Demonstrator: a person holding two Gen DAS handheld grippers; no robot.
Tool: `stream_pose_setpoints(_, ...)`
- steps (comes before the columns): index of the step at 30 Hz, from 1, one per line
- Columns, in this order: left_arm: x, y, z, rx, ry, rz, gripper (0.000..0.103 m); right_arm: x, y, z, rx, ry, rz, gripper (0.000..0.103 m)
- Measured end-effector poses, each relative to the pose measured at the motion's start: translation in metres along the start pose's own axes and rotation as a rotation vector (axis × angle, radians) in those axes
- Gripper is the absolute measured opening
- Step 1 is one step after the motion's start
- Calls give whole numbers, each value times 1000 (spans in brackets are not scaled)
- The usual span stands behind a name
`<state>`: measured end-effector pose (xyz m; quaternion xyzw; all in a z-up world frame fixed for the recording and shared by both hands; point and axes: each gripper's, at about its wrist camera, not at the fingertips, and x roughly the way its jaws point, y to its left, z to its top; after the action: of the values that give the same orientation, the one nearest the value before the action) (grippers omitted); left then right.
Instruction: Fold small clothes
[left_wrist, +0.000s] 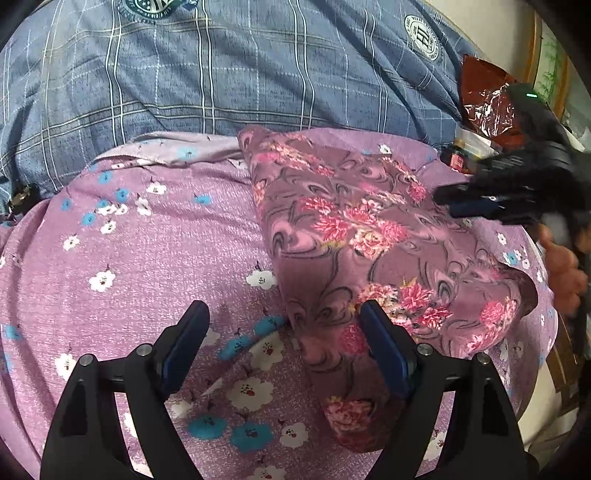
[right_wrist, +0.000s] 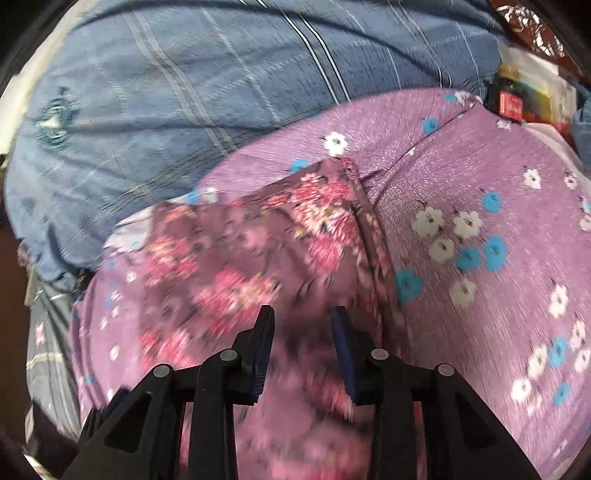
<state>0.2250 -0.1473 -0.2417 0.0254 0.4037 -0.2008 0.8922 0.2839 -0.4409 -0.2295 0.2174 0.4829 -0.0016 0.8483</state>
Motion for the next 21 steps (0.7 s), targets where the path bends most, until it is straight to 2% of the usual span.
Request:
stream_pose_setpoints(7,-7,-1,-1,10,-19,28,84,-38,20,-60,-92,1,36,35)
stream_pose_setpoints(10,-10,-4,-2,25,-23,35,84,-22,16,-79,-101,39,-4,34)
stream_pose_setpoints(14,-10,-5,-4,40,-24,51,84,-15,17,-83,-123,14,-26,34)
stream_pose_setpoints(17,-12,-3,-4,39,-33,54,84,-26,18,-78,-95,19,-3,35)
stream_pose_setpoints(21,-16,3,0,13,-44,51,84,-50,16,-76,-83,-47,31,39)
